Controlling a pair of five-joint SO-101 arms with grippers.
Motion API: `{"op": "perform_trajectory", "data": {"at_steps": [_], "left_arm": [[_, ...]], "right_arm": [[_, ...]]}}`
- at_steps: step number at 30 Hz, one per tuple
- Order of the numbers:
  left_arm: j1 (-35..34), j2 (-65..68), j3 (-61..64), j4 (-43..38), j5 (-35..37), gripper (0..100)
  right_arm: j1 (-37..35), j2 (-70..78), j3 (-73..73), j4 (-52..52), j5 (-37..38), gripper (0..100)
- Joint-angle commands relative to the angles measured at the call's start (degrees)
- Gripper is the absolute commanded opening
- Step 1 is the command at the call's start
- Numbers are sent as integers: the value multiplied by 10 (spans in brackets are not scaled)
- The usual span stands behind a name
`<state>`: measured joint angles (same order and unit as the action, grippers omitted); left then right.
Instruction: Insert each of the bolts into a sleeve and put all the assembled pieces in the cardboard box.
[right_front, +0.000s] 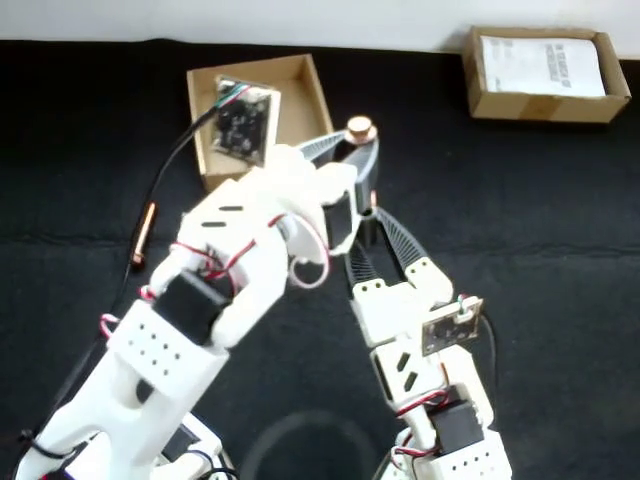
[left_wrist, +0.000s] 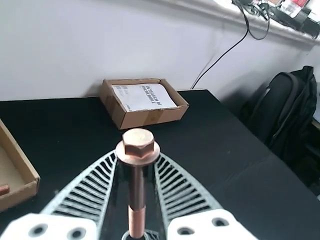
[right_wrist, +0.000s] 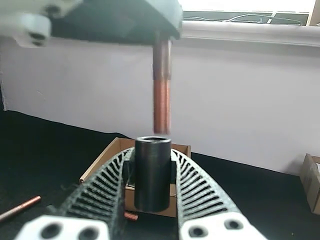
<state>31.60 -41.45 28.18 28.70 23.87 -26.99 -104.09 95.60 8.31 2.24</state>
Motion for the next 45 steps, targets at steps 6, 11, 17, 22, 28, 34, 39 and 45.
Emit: {"op": "perform_trajectory", "data": {"at_steps": [6,11,17,22,28,34,39,45], "left_arm": [[-3,3,0,-13,-4,10],[-4,0,-2,27,-4,10],[-3,0,2,56,-2,10],[-2,0,3,56,0,10],[1,0,-1,57,0,10],[24,-31,3,84,0,10],[33,-31,15,106,2,10],[30,-35,6,81,-3,10]], "right_arm": [[-1,-8,80,0,2,7],[-1,-8,80,0,2,7],[-1,-8,80,-1,2,7],[-1,-8,80,-1,2,7],[22,-8,80,-2,2,7],[46,-8,80,-2,2,7],[33,-8,80,-2,2,7],[14,-5,80,1,2,7]]}}
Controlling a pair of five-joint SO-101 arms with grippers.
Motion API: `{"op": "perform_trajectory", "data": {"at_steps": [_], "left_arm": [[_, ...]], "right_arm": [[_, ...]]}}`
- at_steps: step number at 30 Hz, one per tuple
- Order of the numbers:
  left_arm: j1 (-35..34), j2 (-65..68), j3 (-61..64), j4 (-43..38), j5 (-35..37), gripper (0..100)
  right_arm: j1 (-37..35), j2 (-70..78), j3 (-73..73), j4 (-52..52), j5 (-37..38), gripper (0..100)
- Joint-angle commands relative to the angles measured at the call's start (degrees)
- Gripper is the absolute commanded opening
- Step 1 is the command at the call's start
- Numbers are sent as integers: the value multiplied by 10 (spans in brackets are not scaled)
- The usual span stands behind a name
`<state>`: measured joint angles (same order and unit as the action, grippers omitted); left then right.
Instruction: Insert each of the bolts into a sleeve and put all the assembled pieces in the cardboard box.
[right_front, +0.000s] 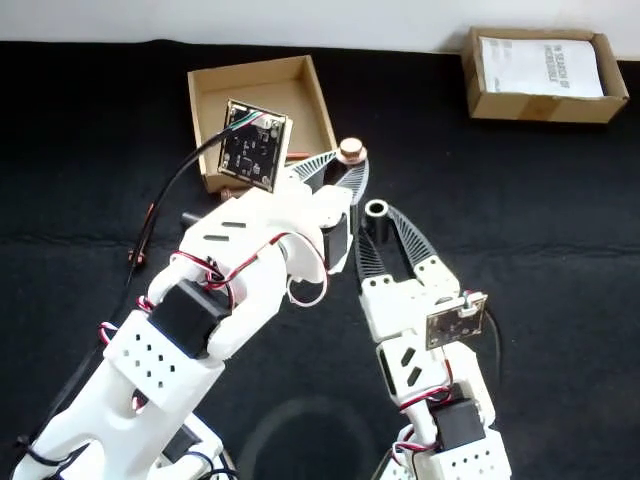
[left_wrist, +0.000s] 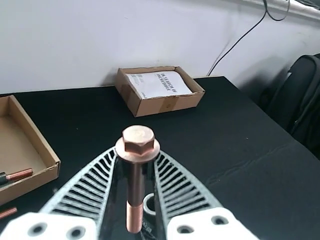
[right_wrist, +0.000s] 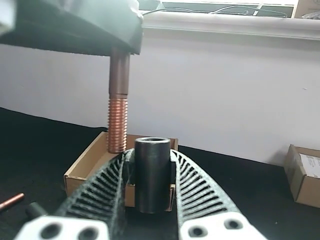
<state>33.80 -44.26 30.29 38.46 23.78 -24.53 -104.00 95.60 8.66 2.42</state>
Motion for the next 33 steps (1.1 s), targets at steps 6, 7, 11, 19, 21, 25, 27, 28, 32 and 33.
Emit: {"op": "perform_trajectory", "data": {"at_steps": [6,7,11,19,21,25,27,28,32,33], "left_arm": [[-6,-3,-80,-22,-33,10],[-7,-3,-81,-21,-33,10],[-7,-6,-81,-21,-33,10],[-12,-1,-78,-37,-35,10],[-27,5,-71,-73,-34,10],[-45,22,-71,-97,-34,10],[-45,23,-70,-96,-34,10],[-45,23,-67,-96,-34,10],[-43,23,-65,-96,-31,10],[-43,23,-65,-96,-31,10]], "right_arm": [[-11,-5,80,-2,0,7],[-11,-5,80,-2,0,7],[-11,-5,80,-2,0,7],[-19,-7,80,-2,0,7],[-23,-6,80,-2,0,7],[-23,-6,80,-2,0,7],[-23,-6,80,-2,0,7],[-23,-6,80,-2,0,7],[-23,-6,80,-2,0,7],[-23,-6,80,-2,0,7]]}}
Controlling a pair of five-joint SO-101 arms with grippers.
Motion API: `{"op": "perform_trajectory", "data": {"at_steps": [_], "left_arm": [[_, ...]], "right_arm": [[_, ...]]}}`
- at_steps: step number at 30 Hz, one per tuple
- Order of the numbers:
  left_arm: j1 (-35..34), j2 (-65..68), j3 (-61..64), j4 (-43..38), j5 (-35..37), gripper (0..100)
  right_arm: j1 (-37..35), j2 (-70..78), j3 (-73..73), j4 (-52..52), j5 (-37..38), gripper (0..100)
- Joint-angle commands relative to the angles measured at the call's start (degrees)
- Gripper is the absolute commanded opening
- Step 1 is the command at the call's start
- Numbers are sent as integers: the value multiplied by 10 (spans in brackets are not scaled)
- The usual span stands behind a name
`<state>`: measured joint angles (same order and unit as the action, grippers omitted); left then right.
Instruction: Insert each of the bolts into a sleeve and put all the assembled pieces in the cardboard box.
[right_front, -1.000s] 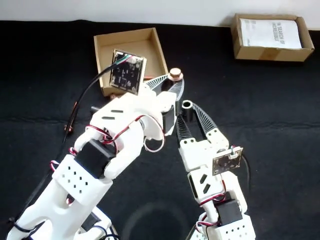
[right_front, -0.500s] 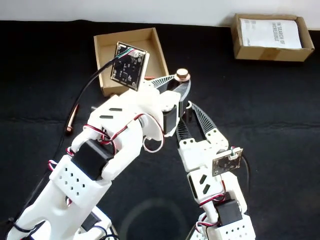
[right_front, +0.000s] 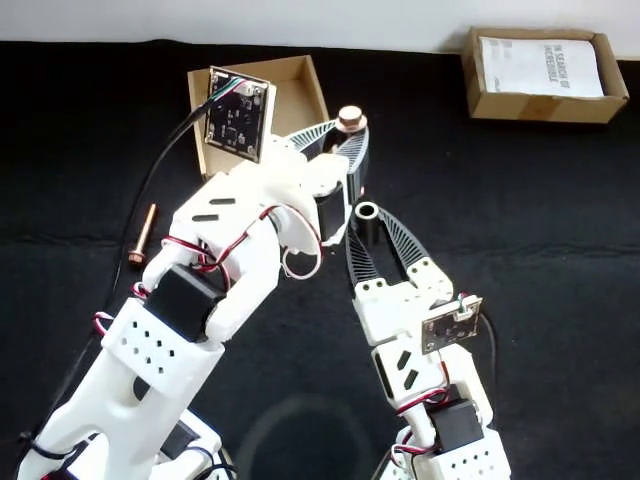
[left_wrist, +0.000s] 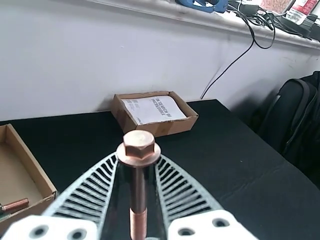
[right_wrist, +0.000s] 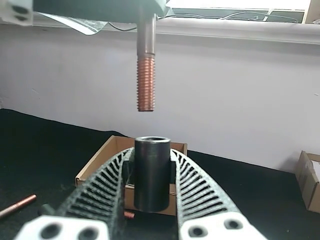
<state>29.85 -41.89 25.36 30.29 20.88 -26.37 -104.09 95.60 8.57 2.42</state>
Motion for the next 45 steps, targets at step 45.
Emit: {"op": "perform_trajectory", "data": {"at_steps": [45], "left_arm": [[32,1,-14,26,27,10]], "right_arm": [[-2,-4,80,-1,0,7]]}}
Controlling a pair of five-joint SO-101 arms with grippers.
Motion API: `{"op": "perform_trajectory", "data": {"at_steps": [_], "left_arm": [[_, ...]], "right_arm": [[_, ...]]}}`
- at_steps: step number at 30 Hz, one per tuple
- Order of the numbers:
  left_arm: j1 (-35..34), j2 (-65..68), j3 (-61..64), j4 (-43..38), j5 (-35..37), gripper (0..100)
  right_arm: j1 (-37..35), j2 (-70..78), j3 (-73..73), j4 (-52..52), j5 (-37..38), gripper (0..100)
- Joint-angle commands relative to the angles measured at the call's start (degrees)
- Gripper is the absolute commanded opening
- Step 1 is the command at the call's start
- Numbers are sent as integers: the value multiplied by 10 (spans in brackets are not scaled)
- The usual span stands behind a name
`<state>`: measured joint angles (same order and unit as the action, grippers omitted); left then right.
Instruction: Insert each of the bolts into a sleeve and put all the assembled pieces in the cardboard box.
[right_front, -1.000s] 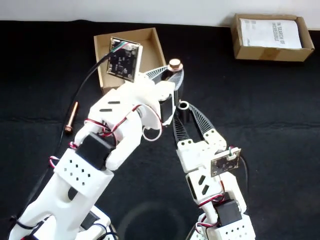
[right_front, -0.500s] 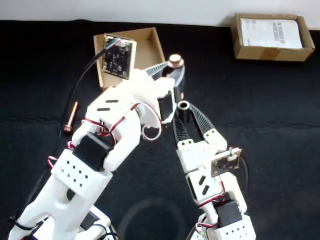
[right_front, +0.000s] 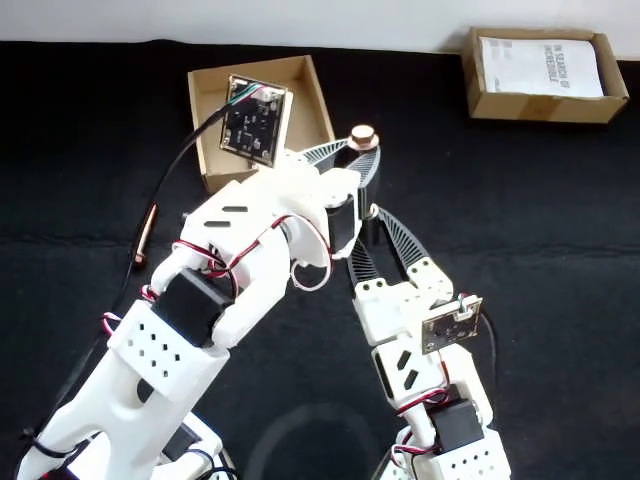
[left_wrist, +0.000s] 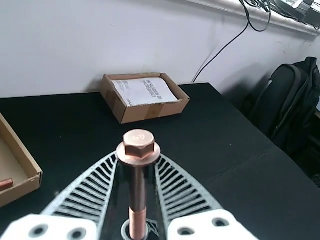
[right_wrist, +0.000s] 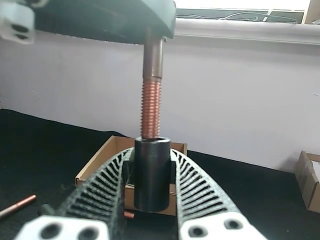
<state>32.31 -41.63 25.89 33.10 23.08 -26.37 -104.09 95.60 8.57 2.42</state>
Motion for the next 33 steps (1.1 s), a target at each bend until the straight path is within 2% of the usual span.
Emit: {"op": "perform_trajectory", "data": {"at_steps": [1,22,27,33], "left_arm": [[7,-1,-14,-3,5,10],[3,-4,125,-16,2,12],[12,-5,125,56,-40,26],[17,-33,113,186,-47,220]], "right_arm": [[-2,-4,80,-1,0,7],[-1,-4,80,-1,2,7],[0,-4,80,-1,3,7],[7,-4,80,-1,3,7]]}}
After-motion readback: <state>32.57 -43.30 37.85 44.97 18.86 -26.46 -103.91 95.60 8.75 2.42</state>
